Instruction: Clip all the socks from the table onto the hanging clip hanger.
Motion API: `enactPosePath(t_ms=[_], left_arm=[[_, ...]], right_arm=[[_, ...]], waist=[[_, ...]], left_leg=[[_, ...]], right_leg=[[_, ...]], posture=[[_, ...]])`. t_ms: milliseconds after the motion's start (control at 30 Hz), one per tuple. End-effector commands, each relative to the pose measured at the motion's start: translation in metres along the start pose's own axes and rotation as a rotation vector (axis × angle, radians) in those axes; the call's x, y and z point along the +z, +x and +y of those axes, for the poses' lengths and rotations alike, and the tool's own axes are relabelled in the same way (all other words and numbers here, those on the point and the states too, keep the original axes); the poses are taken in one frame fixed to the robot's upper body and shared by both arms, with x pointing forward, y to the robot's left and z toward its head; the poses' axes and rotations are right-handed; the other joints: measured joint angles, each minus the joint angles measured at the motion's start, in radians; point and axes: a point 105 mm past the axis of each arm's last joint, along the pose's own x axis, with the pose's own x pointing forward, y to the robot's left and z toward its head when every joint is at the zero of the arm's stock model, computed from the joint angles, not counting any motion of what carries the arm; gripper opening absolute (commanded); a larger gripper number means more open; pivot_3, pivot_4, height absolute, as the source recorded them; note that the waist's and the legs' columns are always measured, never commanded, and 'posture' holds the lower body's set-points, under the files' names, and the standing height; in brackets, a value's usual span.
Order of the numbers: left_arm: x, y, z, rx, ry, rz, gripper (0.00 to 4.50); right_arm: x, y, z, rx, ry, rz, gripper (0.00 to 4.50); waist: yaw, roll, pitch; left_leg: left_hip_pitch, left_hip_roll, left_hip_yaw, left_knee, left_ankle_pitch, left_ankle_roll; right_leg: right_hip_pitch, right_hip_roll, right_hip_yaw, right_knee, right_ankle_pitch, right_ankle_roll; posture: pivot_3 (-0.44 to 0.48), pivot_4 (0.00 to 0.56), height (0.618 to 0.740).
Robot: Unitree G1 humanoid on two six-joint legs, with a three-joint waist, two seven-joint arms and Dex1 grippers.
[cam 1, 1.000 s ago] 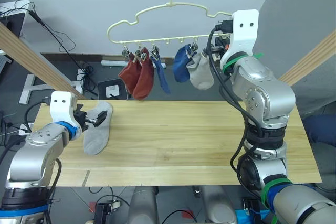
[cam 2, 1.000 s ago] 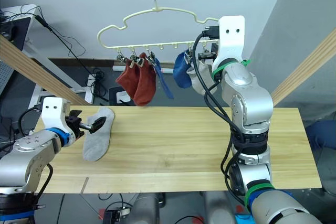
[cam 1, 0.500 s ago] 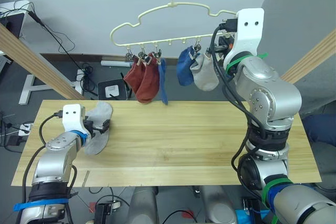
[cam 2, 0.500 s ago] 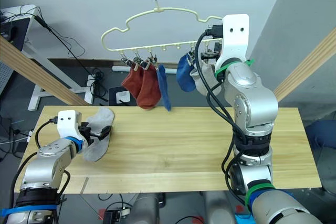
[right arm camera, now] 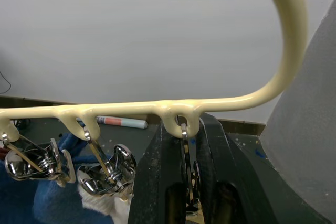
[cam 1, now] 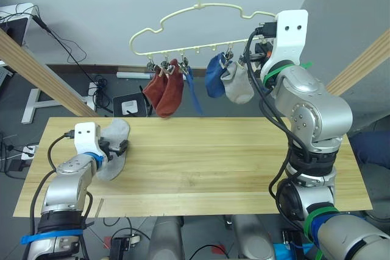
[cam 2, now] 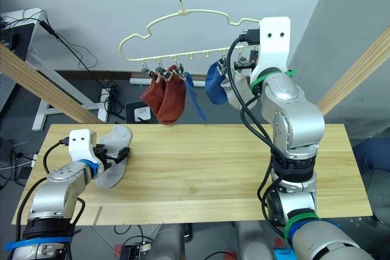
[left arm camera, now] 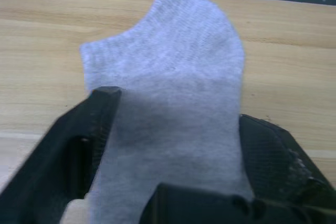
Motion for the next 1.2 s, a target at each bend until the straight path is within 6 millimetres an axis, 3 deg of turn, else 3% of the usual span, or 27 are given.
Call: enactPosePath(t_ms=[33, 333, 600, 633, 733, 833, 1033, 1133, 1200], left_arm=[[-0.035, -0.001, 0.0, 0.009, 0.004, 0.124, 2.75], [-0.04, -0.003, 0.002, 0.013, -0.007, 0.128, 0.12], [-0.032, -0.004, -0.002, -0.002, -0.044, 0.079, 0.03], [-0.027, -0.004, -0.001, 0.001, -0.059, 0.055, 0.23], [0.013, -0.011, 0.005, 0.004, -0.081, -0.133, 0.96], [0.034, -0.018, 0.009, 0.006, -0.033, -0.211, 1.76], [0.046, -0.015, 0.021, 0.056, -0.028, -0.225, 3.6], [0.043, -0.008, 0.03, 0.095, -0.023, -0.196, 4.46], [0.033, -0.003, 0.034, 0.106, -0.032, -0.159, 4.46]], right_arm=[[0.015, -0.007, -0.004, -0.019, -0.002, -0.062, 0.24], [0.014, -0.007, -0.004, -0.017, 0.0, -0.061, 0.24], [0.014, -0.007, -0.003, -0.015, 0.003, -0.06, 0.24], [0.013, -0.007, -0.003, -0.015, 0.003, -0.06, 0.24], [0.013, -0.007, -0.003, -0.015, 0.002, -0.06, 0.24], [0.013, -0.007, -0.003, -0.015, 0.005, -0.06, 0.24], [0.012, -0.007, -0.001, -0.013, 0.01, -0.06, 0.24], [0.011, -0.007, -0.002, -0.017, 0.013, -0.058, 0.24], [0.011, -0.008, -0.003, -0.024, 0.01, -0.057, 0.24]], waist=[[-0.004, 0.0, 0.0], [-0.006, 0.0, 0.0], [-0.006, 0.0, 0.0], [-0.006, 0.0, 0.0], [-0.006, 0.0, 0.0], [-0.004, 0.0, 0.0], [-0.004, 0.0, 0.0], [-0.005, 0.0, 0.0], [-0.006, 0.0, 0.0]], left_leg=[[0.0, 0.0, 0.0, 0.0, 0.0, 0.0], [0.0, 0.0, 0.0, 0.0, 0.0, 0.0], [0.0, 0.0, 0.0, -0.001, 0.0, 0.0], [0.0, 0.0, 0.0, -0.001, 0.0, 0.0], [0.0, 0.0, 0.001, -0.001, 0.0, 0.0], [-0.002, 0.0, 0.0, -0.001, 0.0, 0.0], [-0.002, 0.0, 0.0, -0.001, 0.0, 0.0], [-0.002, 0.0, 0.0, -0.002, 0.0, 0.0], [-0.002, 0.0, 0.0, -0.002, 0.0, 0.0]], right_leg=[[0.0, 0.0, 0.0, 0.0, 0.0, 0.0], [0.0, 0.0, 0.0, 0.0, 0.0, 0.0], [0.0, 0.0, 0.001, -0.001, 0.0, 0.0], [0.0, 0.0, 0.001, -0.001, 0.0, 0.0], [0.0, 0.0, 0.0, -0.001, 0.0, 0.0], [-0.001, 0.0, -0.001, -0.001, 0.0, 0.0], [-0.001, 0.0, 0.0, -0.002, 0.0, 0.0], [-0.001, 0.0, -0.001, -0.003, 0.0, 0.0], [-0.001, 0.0, -0.001, -0.003, 0.0, 0.0]], posture=[[-0.22, 0.356, 0.74], [-0.218, 0.354, 0.74], [-0.221, 0.35, 0.74], [-0.221, 0.35, 0.74], [-0.217, 0.348, 0.74], [-0.212, 0.346, 0.74], [-0.205, 0.341, 0.74], [-0.213, 0.343, 0.74], [-0.225, 0.346, 0.74]])
